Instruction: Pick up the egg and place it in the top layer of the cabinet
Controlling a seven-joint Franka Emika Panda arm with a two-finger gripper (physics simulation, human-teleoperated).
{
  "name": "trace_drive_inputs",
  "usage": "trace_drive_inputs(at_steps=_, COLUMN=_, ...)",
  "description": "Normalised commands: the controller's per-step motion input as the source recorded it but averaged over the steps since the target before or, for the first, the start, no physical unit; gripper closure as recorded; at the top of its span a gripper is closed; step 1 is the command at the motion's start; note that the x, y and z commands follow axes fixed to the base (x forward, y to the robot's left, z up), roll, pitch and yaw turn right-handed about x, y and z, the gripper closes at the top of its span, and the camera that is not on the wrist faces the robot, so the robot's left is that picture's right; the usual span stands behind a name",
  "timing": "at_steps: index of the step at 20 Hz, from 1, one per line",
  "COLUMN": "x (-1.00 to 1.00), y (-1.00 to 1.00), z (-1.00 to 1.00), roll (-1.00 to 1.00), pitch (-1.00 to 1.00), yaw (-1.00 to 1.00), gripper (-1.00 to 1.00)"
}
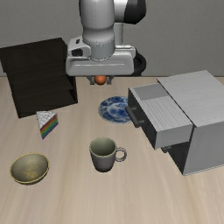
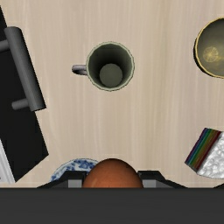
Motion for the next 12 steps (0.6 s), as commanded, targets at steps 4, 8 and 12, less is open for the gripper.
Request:
trace_drive_inputs(at_steps=4, x=0.00, y=1.00, z=0.00, roll=0.00, pitch=0.00, yaw=0.00, gripper=1.00)
trace_drive_inputs(at_steps=8, x=0.00, y=1.00, z=0.00, roll=0.00, pitch=0.00, yaw=0.00, gripper=1.00)
trace_drive_inputs(at_steps=12, x=0.50, y=0.50, z=0.00, roll=0.00, pitch=0.00, yaw=0.00, gripper=1.00)
